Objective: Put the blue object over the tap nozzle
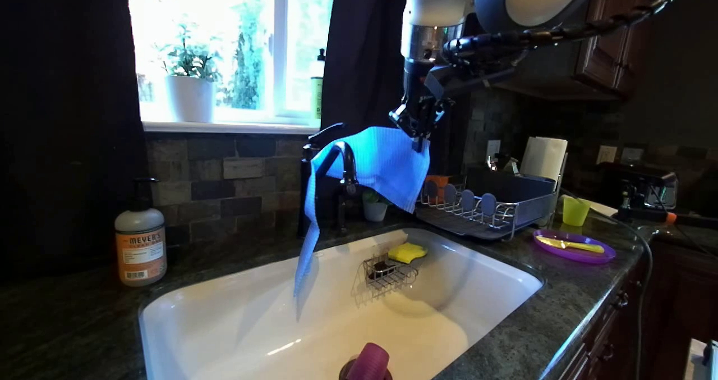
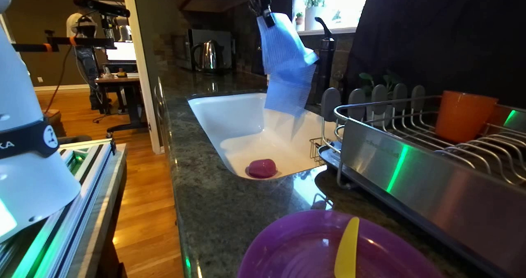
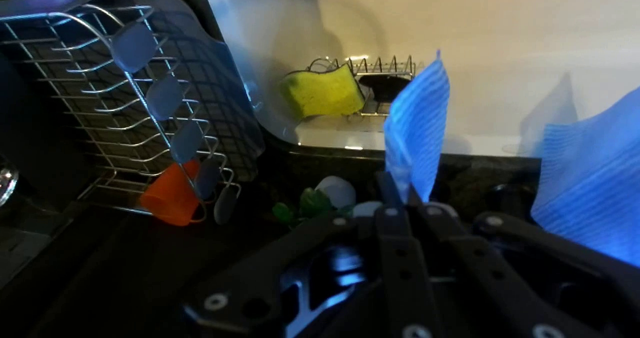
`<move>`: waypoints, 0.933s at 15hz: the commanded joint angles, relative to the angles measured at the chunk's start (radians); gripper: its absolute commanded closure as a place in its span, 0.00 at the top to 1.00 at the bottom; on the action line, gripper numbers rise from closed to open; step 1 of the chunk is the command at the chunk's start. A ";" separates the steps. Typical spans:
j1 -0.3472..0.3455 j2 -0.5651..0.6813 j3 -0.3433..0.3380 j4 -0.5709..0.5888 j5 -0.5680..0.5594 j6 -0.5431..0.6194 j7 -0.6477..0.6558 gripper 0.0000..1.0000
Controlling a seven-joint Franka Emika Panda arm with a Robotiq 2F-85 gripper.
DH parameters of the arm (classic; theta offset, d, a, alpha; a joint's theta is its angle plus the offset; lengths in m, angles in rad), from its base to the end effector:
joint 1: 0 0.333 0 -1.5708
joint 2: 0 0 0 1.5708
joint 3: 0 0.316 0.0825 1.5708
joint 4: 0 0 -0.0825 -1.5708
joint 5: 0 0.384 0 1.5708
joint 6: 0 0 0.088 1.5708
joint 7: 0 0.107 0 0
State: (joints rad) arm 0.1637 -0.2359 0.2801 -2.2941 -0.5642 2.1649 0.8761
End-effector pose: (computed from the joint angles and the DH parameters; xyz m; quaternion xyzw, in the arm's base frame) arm 0.4470 0.1941 0.4577 0.9600 -0.0651 0.1976 0.1872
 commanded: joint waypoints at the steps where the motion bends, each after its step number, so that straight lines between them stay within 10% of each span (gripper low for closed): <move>1: 0.002 -0.016 -0.002 -0.034 0.028 -0.054 -0.103 0.00; 14: -0.028 0.009 -0.028 -0.074 0.015 -0.160 -0.242 0.00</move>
State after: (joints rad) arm 0.1374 -0.2287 0.2509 -2.3651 -0.5628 2.0286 0.6524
